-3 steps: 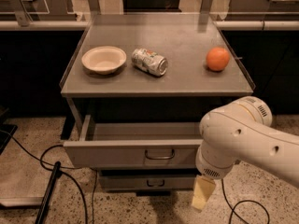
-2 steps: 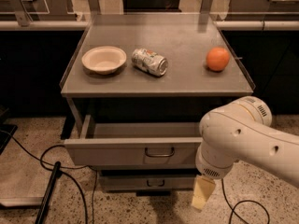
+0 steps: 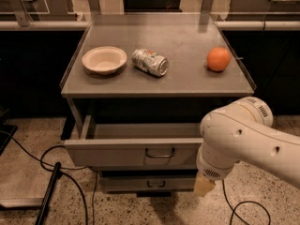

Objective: Close top drawer

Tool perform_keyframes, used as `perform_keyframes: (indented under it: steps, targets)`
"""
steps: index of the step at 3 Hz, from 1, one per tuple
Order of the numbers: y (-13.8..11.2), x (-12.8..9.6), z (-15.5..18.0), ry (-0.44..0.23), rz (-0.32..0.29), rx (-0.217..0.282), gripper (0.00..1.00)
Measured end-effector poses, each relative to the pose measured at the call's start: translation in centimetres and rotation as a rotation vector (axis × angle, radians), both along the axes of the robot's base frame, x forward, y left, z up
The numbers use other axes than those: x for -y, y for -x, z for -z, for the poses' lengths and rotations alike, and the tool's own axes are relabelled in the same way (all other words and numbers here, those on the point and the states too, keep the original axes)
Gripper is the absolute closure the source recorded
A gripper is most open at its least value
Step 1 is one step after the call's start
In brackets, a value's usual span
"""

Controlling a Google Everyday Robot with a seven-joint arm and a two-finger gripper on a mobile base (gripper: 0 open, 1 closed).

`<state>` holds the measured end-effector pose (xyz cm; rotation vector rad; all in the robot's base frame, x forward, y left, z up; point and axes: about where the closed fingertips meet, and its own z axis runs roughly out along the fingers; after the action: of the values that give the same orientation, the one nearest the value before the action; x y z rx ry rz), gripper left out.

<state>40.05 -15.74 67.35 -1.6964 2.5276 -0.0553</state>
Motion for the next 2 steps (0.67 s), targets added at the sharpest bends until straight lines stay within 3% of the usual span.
perform_keyframes:
  steps: [1, 2]
  targets:
    - [0.0, 0.0, 0.0, 0.000, 0.000, 0.000, 0.64]
    - [-2.1, 0.9, 0.2, 0.027, 0.027, 0.026, 0.87]
